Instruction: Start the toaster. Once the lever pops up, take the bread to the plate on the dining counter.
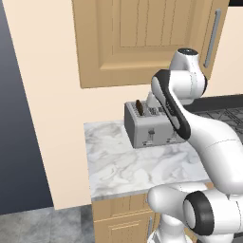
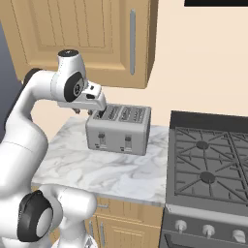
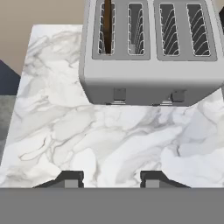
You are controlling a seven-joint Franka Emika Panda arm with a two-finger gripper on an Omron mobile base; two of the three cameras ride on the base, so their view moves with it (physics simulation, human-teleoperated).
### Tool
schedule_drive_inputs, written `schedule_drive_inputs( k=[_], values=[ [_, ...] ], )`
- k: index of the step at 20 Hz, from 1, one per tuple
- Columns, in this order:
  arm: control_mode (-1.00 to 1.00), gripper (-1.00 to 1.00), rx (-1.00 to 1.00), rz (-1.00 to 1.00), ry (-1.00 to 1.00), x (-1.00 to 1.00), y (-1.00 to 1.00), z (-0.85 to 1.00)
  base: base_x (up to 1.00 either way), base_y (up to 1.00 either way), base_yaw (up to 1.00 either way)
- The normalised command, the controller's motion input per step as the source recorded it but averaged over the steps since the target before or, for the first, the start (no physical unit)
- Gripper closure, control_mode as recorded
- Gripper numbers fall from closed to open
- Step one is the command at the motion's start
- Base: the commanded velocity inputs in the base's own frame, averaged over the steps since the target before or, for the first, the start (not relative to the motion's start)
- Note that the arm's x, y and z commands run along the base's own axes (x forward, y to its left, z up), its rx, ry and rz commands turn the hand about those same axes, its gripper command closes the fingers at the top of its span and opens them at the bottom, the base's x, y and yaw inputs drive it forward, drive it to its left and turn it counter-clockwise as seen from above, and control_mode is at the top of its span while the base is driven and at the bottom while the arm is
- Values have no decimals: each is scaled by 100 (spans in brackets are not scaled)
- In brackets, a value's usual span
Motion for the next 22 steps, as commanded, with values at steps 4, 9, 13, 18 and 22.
schedule_drive_inputs(
  k=[4,9,13,18,22],
  values=[
    [-100,-100,0,0,0,0,0,-19,0,0,0],
    [-100,-100,0,0,0,0,0,-44,0,0,0],
    [-100,-100,0,0,0,0,0,-54,0,0,0],
    [-100,-100,0,0,0,0,1,-53,0,0,0],
    [-100,-100,0,0,-1,3,4,-44,0,0,0]
  ],
)
